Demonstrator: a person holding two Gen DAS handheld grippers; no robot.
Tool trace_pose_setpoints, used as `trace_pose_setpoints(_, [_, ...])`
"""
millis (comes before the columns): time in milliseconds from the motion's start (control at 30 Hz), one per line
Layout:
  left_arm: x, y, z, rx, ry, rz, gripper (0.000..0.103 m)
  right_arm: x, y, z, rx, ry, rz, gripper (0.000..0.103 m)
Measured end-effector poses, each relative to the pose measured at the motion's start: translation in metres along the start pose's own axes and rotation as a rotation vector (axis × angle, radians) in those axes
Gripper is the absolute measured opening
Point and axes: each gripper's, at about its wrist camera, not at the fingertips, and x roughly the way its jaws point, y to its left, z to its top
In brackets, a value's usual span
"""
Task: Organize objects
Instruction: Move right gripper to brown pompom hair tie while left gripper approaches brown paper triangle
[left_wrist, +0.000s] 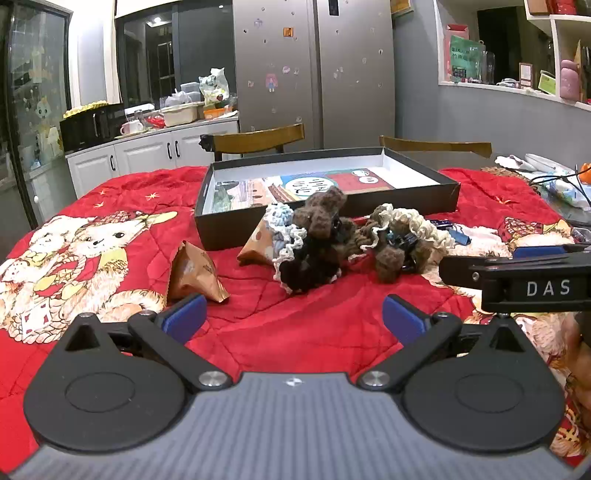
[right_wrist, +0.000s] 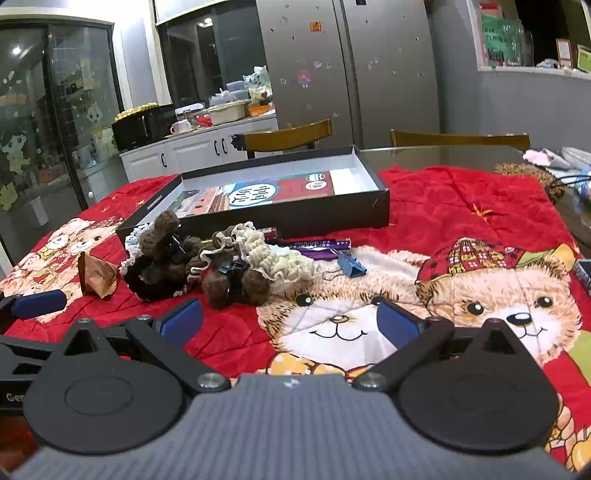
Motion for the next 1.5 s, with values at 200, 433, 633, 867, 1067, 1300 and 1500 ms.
trace_pose_setpoints(200, [0.003,0.004,0.000,-0.023,0.015,-0.009,0.103,0.000,-0.002,-0.001,0.016,0.004,0.001,0.103])
trace_pose_setpoints(433, [0.005,0.006,0.001,-0.037,0.020,-0.011,0.103,0.002,-0.004,0.000,0.027,0.006,0.018,0.103])
trace_pose_setpoints(633, [0.006,0.012,0.001,-0.075,0.024,0.012,0.103,-0.001,0.000,0.001,-0.009,-0.023,0.029,0.103])
trace_pose_setpoints(867, [0.006,0.026,0.005,-0.140,0.076,0.048,0.103,0.001,0.003,0.006,0.011,0.010,0.053,0.100])
trace_pose_setpoints(1067, [-0.005,0.034,0.006,-0.116,0.064,0.052,0.103,0.006,0.002,0.009,0.137,0.095,0.068,0.096])
trace_pose_setpoints(1300, [0.001,0.057,0.014,-0.117,0.047,0.077,0.103,0.007,0.023,0.013,0.076,0.054,0.056,0.093])
trace_pose_setpoints(1500, [0.019,0.066,0.018,-0.110,0.010,0.099,0.100,0.024,0.040,0.019,0.000,0.072,0.036,0.087])
